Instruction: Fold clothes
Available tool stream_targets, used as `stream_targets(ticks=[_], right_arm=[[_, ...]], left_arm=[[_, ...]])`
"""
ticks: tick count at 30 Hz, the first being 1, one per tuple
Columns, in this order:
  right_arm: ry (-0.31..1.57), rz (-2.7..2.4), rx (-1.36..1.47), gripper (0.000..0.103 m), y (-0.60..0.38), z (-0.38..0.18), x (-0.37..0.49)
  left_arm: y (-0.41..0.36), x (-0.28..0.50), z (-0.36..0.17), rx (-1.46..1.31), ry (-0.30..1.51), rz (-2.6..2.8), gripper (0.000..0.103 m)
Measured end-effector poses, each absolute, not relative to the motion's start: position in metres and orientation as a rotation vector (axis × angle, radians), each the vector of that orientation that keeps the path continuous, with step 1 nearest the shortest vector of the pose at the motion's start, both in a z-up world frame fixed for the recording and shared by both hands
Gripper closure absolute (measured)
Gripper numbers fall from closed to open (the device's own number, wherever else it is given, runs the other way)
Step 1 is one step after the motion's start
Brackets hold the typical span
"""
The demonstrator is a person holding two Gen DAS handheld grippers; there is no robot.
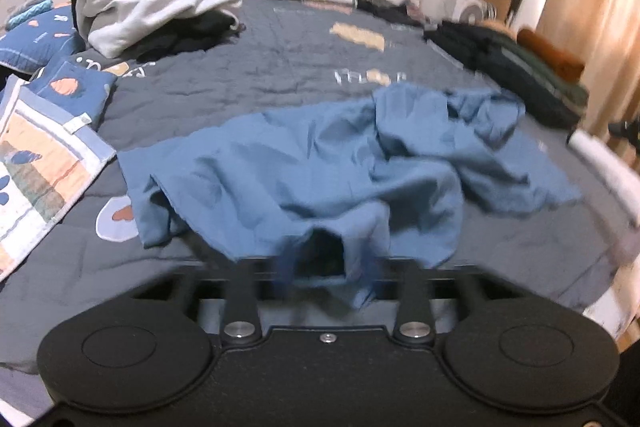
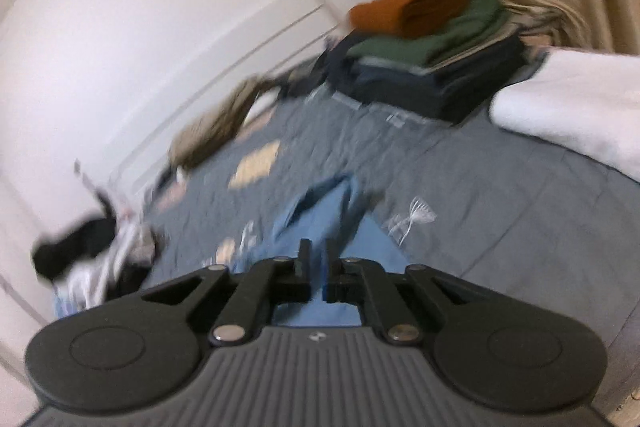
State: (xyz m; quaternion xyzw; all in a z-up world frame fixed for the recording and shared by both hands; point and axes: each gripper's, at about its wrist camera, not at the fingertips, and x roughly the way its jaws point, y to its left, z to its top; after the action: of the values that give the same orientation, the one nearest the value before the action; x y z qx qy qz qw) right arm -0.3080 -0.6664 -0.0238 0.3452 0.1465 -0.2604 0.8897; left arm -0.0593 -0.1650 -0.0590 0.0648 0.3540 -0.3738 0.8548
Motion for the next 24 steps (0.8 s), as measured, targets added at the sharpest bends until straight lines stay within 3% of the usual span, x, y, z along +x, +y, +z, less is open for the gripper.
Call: stream_targets(ticks=[12, 16, 19, 21, 24], right_arm=[[0.488, -0.416, 0.696, 0.092, -0.607, -0.055, -0.272], [0.505, -0.416, 0.700, 0.091, -0.603, -0.060, -0.267], [0.520, -0.409, 0.692, 0.090, -0.600, -0.063, -0.264], [0.529, -0.406, 0.681, 0.090, -0.599, -0.065, -0.263], [0.543, -0.401, 0.665, 0.089, -0.598, -0.067, -0.261]], left_arm=[[-0.196, -0.088, -0.089, 0.458, 0.646, -0.862, 0.038], [-0.211, -0.084, -0.099, 0.506, 0.624, -0.859, 0.051], [-0.216, -0.073, -0.106, 0.502, 0.647, -0.848, 0.073], [-0.218, -0.066, -0.111, 0.479, 0.689, -0.856, 0.094], [-0.216, -0.061, -0.110, 0.436, 0.717, -0.843, 0.099]])
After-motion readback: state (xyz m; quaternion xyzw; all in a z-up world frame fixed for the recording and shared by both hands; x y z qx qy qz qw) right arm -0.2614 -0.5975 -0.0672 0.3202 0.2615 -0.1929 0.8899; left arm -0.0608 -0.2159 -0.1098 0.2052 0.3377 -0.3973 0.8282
